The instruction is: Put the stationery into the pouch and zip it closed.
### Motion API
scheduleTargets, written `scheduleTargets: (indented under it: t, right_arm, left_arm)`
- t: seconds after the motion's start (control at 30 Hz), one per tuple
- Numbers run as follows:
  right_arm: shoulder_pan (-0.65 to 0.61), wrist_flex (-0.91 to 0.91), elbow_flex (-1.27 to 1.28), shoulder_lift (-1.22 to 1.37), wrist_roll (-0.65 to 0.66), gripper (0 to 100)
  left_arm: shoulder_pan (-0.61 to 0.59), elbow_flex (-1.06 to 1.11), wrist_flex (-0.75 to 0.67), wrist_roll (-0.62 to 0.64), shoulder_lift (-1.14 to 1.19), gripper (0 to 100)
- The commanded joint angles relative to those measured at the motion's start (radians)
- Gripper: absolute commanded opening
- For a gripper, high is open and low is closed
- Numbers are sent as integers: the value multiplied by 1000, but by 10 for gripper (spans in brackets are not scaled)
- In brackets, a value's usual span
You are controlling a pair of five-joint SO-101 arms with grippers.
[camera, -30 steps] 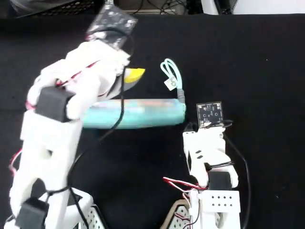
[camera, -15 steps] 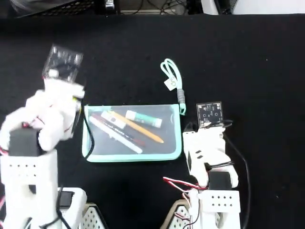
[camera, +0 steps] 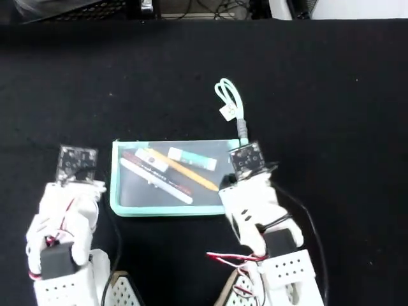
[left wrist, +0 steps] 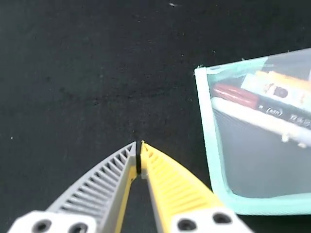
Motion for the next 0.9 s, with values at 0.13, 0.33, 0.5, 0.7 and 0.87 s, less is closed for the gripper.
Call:
scheduleTargets:
  t: [0.13,0.33,0.5,0.7,0.87]
  right_arm:
    - [-9,72,42,-8,0,28]
    - [-11,141,39,-10,0,26]
    - [-11,141,39,-10,0,26]
    - [-11,141,39,-10,0,26]
    - [-11,141,39,-10,0,26]
  left_arm:
    - [-4,137,-11,-32,-28,29]
    - [-4,269,-14,-29,-40,29]
    - [-4,265,-18,198,-40,30]
    - [-5,269,-9,287,-40,30]
    - [-7,269,89,290,-40,30]
